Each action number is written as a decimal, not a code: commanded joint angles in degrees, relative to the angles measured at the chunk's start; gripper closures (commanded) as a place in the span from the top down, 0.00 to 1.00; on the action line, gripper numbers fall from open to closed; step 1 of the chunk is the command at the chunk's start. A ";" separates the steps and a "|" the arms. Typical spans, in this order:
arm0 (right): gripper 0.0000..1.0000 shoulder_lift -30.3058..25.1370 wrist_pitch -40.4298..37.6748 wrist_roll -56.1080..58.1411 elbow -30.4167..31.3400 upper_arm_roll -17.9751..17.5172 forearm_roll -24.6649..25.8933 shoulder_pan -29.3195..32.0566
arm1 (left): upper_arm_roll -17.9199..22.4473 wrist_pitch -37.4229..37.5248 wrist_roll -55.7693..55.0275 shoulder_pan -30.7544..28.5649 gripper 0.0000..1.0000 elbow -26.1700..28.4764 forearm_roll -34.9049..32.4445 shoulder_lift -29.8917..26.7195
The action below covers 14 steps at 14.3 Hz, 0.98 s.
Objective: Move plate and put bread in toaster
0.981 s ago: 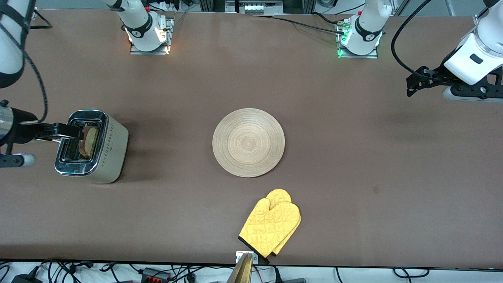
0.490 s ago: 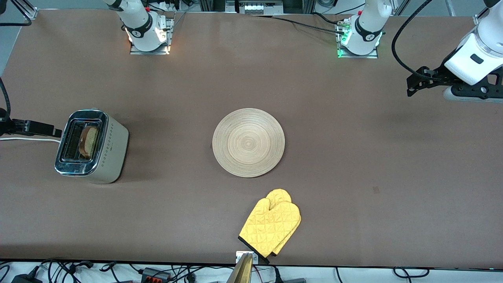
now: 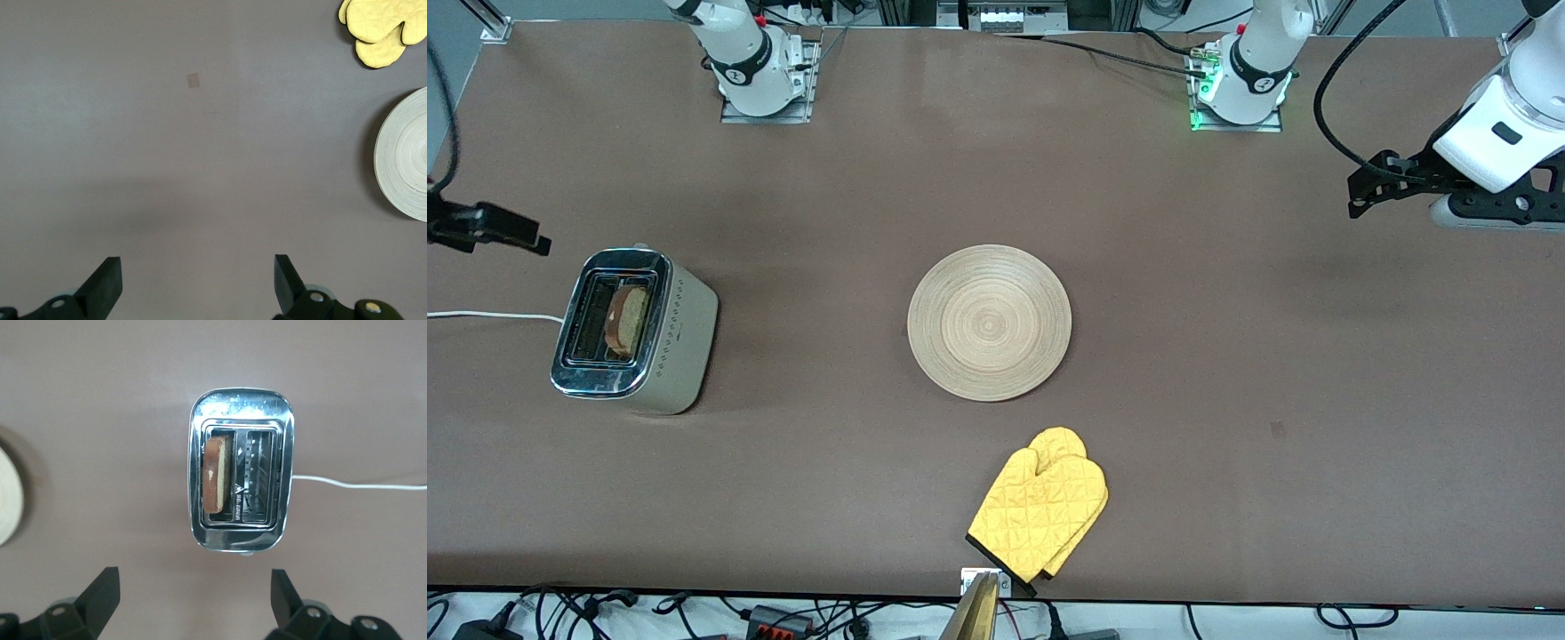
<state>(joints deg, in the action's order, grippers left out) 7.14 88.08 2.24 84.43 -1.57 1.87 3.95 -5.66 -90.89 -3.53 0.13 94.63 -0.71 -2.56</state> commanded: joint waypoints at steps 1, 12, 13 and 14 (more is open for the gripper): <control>1.00 -3.96 6.55 -0.13 7.40 -1.86 2.17 1.32 | -0.06 1.24 0.19 -0.31 1.00 -1.21 0.79 0.01; 1.00 -6.70 3.76 -3.65 9.44 -3.00 0.51 1.76 | -0.06 1.24 0.55 -0.31 1.00 -1.21 0.62 0.10; 1.00 -6.61 4.20 -3.47 9.35 -2.91 -0.45 1.94 | -0.06 1.24 0.63 -0.31 1.00 -1.21 0.62 0.01; 1.00 -6.26 4.12 -3.47 9.09 -2.91 -0.55 1.94 | -0.06 1.24 0.63 -0.31 1.00 -1.21 0.62 0.10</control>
<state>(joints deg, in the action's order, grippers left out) 1.74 92.25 -0.42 92.74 -3.60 2.63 4.64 -5.66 -90.89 -3.53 0.13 94.63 -0.71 -2.56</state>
